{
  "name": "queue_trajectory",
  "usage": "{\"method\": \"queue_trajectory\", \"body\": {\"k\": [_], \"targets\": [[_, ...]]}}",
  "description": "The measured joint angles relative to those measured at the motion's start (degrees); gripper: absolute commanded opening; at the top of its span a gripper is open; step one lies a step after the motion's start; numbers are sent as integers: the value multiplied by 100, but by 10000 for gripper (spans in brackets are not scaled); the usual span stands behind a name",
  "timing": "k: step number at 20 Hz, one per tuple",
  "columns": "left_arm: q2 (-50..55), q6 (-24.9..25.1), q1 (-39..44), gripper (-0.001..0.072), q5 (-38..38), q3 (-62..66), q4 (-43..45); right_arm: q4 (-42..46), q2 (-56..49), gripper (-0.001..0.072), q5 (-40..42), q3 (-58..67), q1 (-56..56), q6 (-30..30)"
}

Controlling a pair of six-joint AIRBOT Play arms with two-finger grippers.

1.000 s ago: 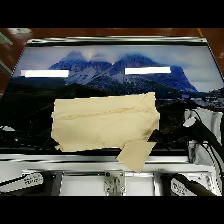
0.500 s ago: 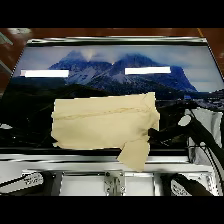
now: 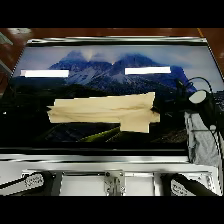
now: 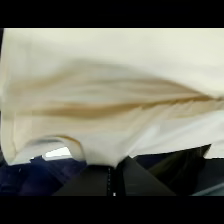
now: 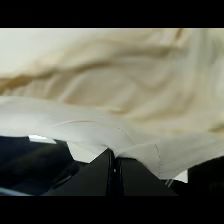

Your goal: Fold the shirts.

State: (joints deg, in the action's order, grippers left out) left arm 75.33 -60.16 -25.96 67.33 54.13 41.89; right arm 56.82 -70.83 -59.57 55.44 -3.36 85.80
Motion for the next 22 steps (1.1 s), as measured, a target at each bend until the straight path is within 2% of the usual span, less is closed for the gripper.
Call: {"method": "queue_trajectory", "body": {"k": [4, 8, 11, 12, 14, 15, 16, 17, 18, 20, 21, 22], "targets": [[496, -428, 313, 35, -555, 590, -103, -166, -1134, 66, 179, 1250, 0, 7], [1215, -822, 492, 35, -743, 1047, -144, -284, -2199, 66, 308, 2256, 0, 9], [1641, -940, 605, 36, -809, 1272, -173, -492, -2804, 67, 487, 2743, 2, 11], [1753, -975, 638, 69, -826, 1316, -181, -579, -2977, 70, 535, 2846, 0, 11], [1932, -1049, 673, 236, -841, 1375, -184, -680, -3259, 75, 553, 2966, 0, 13], [1991, -1086, 684, 352, -844, 1394, -184, -702, -3375, 125, 525, 3008, 0, 11], [2031, -1119, 684, 416, -839, 1410, -181, -699, -3451, 260, 487, 3032, 0, 11], [2059, -1147, 684, 441, -835, 1429, -184, -678, -3510, 409, 466, 3051, -2, -4], [2083, -1191, 667, 441, -802, 1456, -177, -651, -3534, 448, 431, 3064, -15, -70], [2107, -1318, 562, 440, -660, 1543, -85, -592, -3486, 451, 378, 3082, -85, -260], [2118, -1429, 487, 440, -553, 1611, 15, -522, -3399, 476, 323, 3091, -146, -361], [2122, -1563, 396, 439, -396, 1700, 138, -402, -3285, 645, 269, 3093, -225, -417]]}}
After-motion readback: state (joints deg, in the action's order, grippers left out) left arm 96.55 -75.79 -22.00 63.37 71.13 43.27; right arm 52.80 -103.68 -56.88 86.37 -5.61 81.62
